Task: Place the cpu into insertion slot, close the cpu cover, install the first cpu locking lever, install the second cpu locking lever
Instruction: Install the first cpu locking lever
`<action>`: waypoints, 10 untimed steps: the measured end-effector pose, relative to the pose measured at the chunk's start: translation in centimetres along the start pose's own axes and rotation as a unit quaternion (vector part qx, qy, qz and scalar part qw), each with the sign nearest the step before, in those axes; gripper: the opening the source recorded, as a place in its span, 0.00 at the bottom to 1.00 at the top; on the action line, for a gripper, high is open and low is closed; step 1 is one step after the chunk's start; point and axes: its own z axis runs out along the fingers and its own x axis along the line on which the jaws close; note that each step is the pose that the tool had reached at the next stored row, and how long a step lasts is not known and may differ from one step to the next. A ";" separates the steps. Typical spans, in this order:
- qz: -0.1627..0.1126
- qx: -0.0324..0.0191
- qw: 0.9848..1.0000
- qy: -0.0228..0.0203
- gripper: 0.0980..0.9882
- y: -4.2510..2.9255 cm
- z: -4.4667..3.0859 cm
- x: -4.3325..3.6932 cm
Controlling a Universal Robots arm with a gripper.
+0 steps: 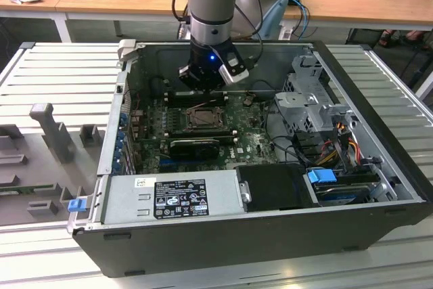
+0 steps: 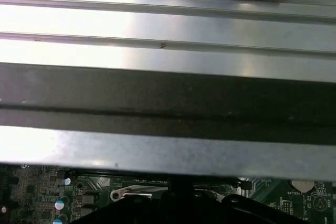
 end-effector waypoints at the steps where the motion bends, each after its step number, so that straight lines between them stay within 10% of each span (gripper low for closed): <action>1: 0.000 0.000 1.000 0.000 0.01 0.00 0.05 -0.16; 10: 0.000 0.000 1.000 0.000 0.01 -0.15 0.23 -0.55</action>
